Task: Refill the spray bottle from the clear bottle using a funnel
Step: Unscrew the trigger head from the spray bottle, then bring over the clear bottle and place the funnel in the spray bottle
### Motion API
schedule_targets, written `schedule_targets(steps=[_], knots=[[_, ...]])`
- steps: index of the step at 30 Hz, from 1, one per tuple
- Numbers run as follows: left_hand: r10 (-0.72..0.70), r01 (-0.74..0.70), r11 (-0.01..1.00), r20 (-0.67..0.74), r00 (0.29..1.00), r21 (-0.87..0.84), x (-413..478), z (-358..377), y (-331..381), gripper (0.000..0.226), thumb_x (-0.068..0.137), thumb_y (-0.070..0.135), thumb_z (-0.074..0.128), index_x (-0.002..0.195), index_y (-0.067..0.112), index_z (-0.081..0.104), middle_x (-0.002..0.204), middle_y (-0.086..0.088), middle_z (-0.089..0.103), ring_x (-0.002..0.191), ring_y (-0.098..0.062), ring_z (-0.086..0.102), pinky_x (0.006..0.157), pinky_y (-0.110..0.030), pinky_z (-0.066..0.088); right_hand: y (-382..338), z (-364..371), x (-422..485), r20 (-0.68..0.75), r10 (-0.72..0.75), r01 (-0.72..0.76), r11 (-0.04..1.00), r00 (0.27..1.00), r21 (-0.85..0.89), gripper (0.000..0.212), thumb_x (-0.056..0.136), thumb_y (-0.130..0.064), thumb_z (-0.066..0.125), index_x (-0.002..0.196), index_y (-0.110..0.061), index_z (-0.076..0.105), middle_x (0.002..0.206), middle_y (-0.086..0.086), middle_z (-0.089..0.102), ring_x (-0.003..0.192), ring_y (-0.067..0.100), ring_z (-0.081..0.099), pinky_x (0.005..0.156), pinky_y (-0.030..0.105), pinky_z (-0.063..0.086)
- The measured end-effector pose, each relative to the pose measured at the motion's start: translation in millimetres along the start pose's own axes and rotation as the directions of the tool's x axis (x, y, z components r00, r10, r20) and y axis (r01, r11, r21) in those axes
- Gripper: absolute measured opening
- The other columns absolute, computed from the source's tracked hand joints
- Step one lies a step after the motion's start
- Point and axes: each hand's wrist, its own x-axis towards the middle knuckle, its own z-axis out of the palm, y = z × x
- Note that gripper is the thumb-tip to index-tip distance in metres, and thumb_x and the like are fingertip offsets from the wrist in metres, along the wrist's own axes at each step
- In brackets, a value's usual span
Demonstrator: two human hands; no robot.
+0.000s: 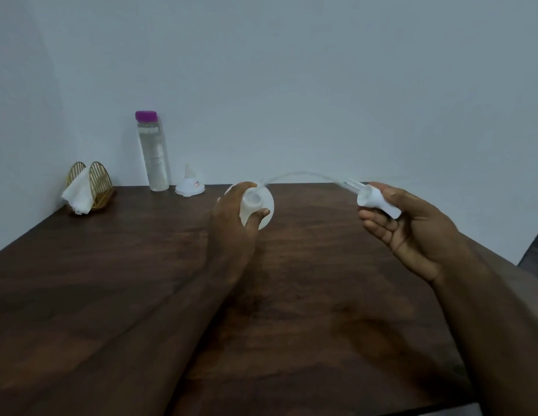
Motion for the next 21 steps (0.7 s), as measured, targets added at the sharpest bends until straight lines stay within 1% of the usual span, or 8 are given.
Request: schedule_targets(steps=[2,5,7,9,11,16,19,21], knots=[[-0.034,0.034,0.999,0.006,0.999,0.004,-1,0,-2,0.047,0.082,0.019,0.075,0.125,0.016,0.060,0.111,0.016,0.054,0.103,-0.010,0.053,0.093,-0.026,0.042,-5,-1,-2,-0.002,0.000,0.000,1.000,1.000,0.024,0.022,0.099,-0.016,0.048,0.111,-0.011,0.065,0.082,0.008,0.076,0.064,0.015,0.073,0.060,0.023,0.060],[-0.012,0.013,1.000,-0.014,1.000,0.024,0,0,-4,0.046,0.080,0.020,0.076,0.124,0.020,0.061,0.112,0.020,0.053,0.105,-0.006,0.052,0.096,-0.028,0.043,-14,-9,-6,-0.065,-0.028,0.030,0.999,0.998,0.021,0.020,0.098,-0.018,0.052,0.117,-0.019,0.061,0.082,0.011,0.076,0.065,0.018,0.073,0.057,0.024,0.058],[0.006,-0.005,0.999,-0.025,1.000,0.033,2,0,-5,0.046,0.080,0.020,0.076,0.124,0.021,0.061,0.113,0.021,0.053,0.105,-0.003,0.050,0.098,-0.031,0.044,-21,-18,-8,-0.080,-0.026,0.027,0.999,0.996,0.019,0.021,0.096,-0.019,0.054,0.117,-0.016,0.057,0.082,0.013,0.075,0.065,0.019,0.073,0.055,0.024,0.058],[0.026,-0.025,0.999,-0.026,0.999,0.043,2,-1,-5,0.047,0.080,0.022,0.076,0.124,0.022,0.060,0.115,0.015,0.058,0.104,-0.004,0.050,0.098,-0.035,0.046,-26,-26,-9,-0.081,-0.003,0.005,1.000,0.997,0.028,0.025,0.096,-0.020,0.053,0.118,-0.010,0.058,0.083,0.013,0.074,0.064,0.017,0.072,0.055,0.023,0.058],[0.027,-0.026,0.998,-0.024,0.999,0.062,2,0,-5,0.048,0.080,0.025,0.076,0.125,0.022,0.059,0.119,0.008,0.062,0.102,-0.003,0.050,0.097,-0.032,0.045,-31,-35,-11,-0.109,0.014,-0.009,0.999,0.994,0.046,0.027,0.096,-0.022,0.052,0.116,-0.006,0.061,0.084,0.012,0.075,0.063,0.013,0.071,0.055,0.020,0.057],[0.027,-0.026,0.997,-0.005,1.000,0.072,1,-1,-1,0.051,0.082,0.030,0.075,0.128,0.018,0.056,0.123,0.001,0.062,0.102,-0.003,0.048,0.093,-0.024,0.040,-40,-56,-11,-0.210,-0.015,0.036,0.995,0.978,0.097,0.019,0.094,-0.022,0.053,0.107,-0.011,0.062,0.089,0.008,0.074,0.067,0.013,0.070,0.056,0.018,0.054],[0.018,-0.018,0.997,0.001,1.000,0.075,1,-1,3,0.053,0.083,0.036,0.072,0.130,0.017,0.055,0.125,0.000,0.061,0.103,-0.003,0.048,0.090,-0.022,0.040,-34,-66,-4,-0.292,-0.077,0.079,0.997,0.953,-0.004,0.007,0.092,-0.011,0.056,0.097,-0.012,0.060,0.084,0.007,0.068,0.067,0.015,0.071,0.059,0.022,0.057],[0.029,-0.030,0.997,0.006,1.000,0.068,1,0,5,0.054,0.083,0.040,0.071,0.129,0.018,0.055,0.122,0.001,0.062,0.101,-0.003,0.049,0.087,-0.021,0.041,-25,-72,1,-0.300,-0.160,0.102,0.975,0.940,-0.198,0.009,0.087,-0.005,0.062,0.094,-0.010,0.058,0.090,0.014,0.068,0.072,0.021,0.072,0.066,0.030,0.058]])
